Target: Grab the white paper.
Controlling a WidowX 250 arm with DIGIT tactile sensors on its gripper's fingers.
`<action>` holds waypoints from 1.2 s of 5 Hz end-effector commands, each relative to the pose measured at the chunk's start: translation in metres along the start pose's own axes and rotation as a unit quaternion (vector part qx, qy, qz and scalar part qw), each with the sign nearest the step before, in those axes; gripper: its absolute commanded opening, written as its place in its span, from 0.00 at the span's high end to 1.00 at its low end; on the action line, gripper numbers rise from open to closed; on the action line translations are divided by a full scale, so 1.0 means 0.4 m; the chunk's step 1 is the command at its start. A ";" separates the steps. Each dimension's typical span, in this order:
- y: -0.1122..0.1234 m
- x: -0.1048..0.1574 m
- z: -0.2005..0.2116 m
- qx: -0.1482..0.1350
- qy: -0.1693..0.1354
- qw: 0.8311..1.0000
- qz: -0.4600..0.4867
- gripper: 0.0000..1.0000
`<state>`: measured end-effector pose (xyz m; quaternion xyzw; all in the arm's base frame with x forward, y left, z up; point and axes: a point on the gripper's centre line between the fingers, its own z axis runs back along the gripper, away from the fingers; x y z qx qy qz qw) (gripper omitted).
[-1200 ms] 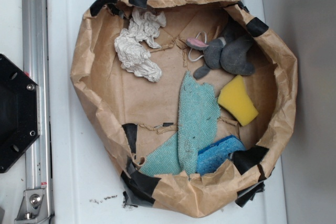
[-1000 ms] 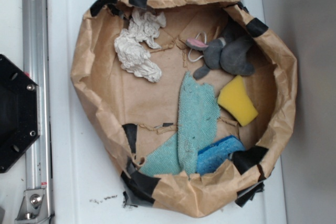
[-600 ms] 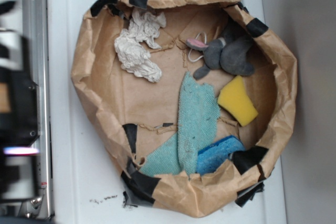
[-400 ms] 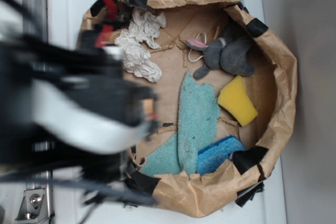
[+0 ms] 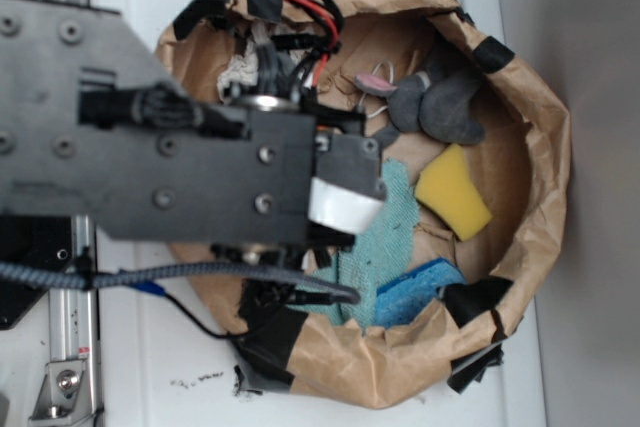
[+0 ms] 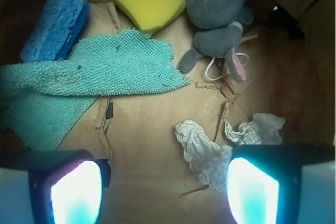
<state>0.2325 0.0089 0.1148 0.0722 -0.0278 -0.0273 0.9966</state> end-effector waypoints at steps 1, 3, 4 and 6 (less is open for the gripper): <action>0.018 0.006 0.017 0.001 -0.016 1.000 0.012 0.00; 0.081 -0.050 -0.175 0.023 0.013 0.999 -0.019 0.00; 0.109 -0.068 -0.242 0.039 0.016 0.999 -0.029 0.00; 0.088 0.031 -0.154 0.060 -0.043 0.997 0.006 1.00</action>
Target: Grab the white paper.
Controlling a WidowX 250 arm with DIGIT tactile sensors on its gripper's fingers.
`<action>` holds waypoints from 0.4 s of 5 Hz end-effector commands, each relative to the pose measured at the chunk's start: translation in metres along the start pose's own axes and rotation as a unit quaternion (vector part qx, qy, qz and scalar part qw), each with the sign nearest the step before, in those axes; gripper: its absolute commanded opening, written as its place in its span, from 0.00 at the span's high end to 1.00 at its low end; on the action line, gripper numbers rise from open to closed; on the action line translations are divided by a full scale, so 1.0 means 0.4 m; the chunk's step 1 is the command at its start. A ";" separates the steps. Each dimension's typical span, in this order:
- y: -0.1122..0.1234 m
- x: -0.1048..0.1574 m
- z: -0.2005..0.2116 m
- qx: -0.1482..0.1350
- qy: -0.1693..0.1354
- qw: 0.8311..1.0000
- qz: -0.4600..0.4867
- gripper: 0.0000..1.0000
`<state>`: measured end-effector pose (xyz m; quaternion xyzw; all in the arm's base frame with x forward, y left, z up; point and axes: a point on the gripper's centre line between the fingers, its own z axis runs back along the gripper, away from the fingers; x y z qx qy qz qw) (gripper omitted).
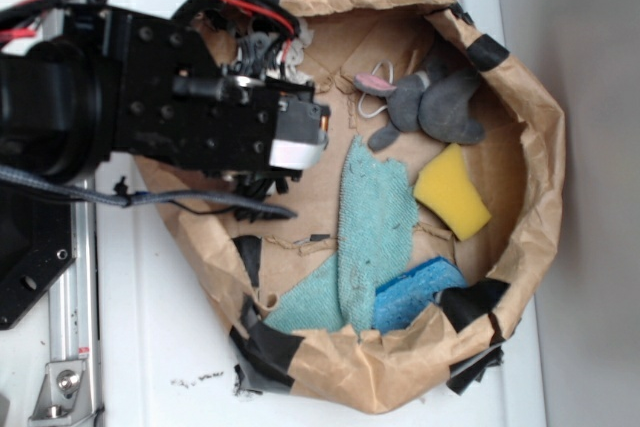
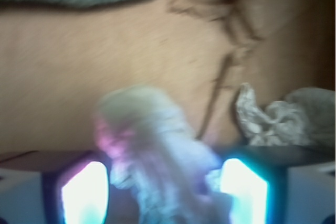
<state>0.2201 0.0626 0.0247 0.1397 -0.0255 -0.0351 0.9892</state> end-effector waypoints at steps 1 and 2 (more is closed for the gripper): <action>-0.012 0.150 0.223 -0.035 -0.061 0.997 0.037 1.00; -0.002 0.175 0.353 -0.072 -0.057 0.995 0.032 1.00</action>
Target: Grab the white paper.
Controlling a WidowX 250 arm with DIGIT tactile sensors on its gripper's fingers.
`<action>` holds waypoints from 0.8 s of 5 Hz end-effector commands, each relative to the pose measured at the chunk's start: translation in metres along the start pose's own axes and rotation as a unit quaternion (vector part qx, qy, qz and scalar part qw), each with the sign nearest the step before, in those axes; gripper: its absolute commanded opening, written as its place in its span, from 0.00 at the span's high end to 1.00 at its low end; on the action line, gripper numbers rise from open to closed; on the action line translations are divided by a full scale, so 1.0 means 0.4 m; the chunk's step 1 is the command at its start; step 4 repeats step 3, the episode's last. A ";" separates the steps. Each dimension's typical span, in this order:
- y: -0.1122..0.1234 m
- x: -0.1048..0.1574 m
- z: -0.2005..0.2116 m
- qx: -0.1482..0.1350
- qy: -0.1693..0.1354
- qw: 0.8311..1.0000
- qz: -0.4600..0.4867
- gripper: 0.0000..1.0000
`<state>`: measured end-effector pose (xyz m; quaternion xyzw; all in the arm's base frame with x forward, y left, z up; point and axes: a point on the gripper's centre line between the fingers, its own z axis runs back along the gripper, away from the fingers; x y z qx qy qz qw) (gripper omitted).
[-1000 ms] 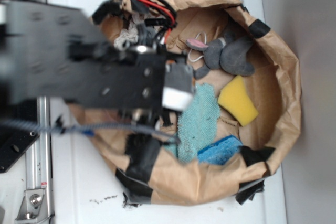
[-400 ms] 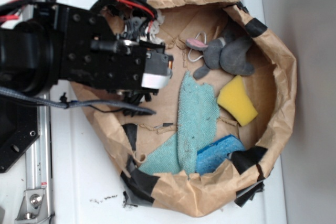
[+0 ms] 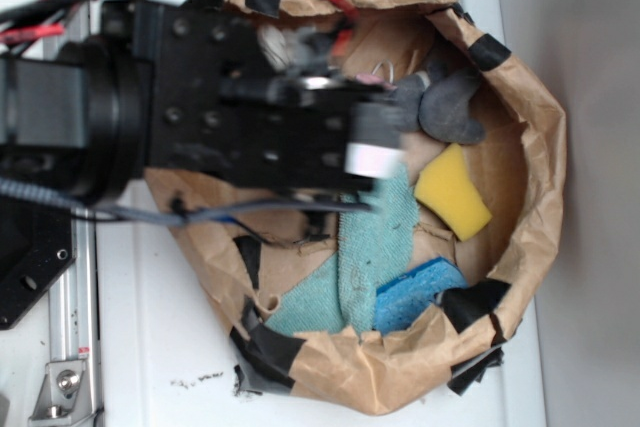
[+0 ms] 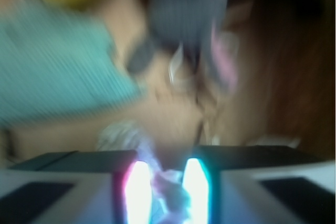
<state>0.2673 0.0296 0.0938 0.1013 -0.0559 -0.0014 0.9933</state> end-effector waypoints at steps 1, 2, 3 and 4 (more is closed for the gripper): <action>0.019 0.053 0.248 -0.072 -0.016 0.997 0.009 1.00; 0.019 0.034 0.238 -0.080 -0.016 0.996 0.033 1.00; 0.027 0.021 0.226 -0.101 -0.028 0.993 0.046 1.00; 0.027 0.021 0.226 -0.101 -0.028 0.993 0.046 1.00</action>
